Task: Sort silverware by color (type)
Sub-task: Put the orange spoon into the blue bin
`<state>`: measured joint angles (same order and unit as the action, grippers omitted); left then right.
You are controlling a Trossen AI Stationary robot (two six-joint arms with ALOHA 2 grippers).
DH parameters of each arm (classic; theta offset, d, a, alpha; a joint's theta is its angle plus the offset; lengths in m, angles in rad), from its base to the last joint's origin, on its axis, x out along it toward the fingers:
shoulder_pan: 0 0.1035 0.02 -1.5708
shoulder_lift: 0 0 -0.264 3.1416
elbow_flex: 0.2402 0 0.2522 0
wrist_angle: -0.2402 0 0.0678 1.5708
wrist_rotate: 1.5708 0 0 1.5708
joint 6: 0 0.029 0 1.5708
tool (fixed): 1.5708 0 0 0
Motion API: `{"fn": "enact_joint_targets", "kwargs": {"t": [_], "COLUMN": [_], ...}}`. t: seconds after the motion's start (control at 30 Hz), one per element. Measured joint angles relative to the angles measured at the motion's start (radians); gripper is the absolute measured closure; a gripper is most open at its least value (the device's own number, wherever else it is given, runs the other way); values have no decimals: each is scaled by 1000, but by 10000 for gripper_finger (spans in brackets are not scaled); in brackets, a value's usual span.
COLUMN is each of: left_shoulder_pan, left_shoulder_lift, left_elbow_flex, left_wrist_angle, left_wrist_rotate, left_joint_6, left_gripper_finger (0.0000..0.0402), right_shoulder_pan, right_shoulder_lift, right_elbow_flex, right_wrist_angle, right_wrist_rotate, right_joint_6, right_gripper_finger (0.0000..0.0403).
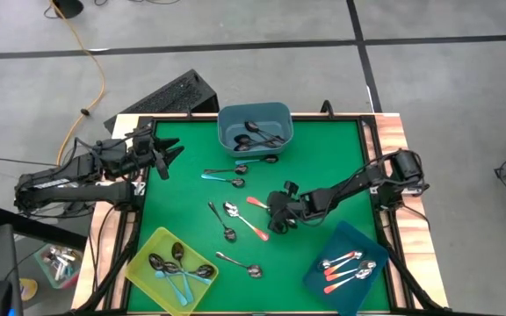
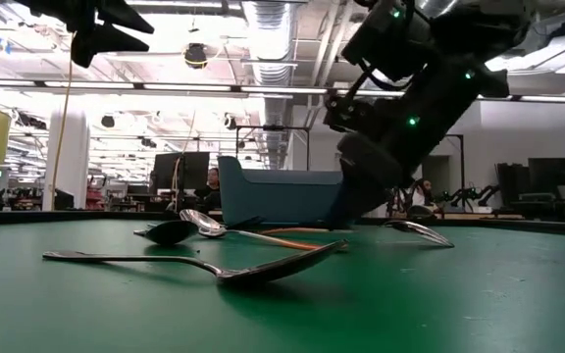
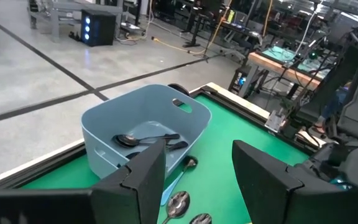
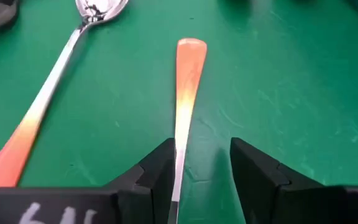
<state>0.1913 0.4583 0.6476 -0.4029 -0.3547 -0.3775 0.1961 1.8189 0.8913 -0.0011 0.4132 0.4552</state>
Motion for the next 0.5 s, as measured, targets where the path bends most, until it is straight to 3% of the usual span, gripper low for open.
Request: {"fn": "enact_joint_targets", "kwargs": {"t": [0.5], "left_shoulder_pan": [0], "left_shoulder_lift": [0], "left_elbow_flex": [0], "left_wrist_angle": [-7], "left_wrist_rotate": [-1], "left_joint_6": [-18], "left_gripper_finger": [232], "right_shoulder_pan": [-7], "right_shoulder_lift": [-2], "right_elbow_flex": [-109], "right_wrist_angle": [115], "right_wrist_rotate": [-38], "right_joint_6": [147], "right_gripper_finger": [247]}}
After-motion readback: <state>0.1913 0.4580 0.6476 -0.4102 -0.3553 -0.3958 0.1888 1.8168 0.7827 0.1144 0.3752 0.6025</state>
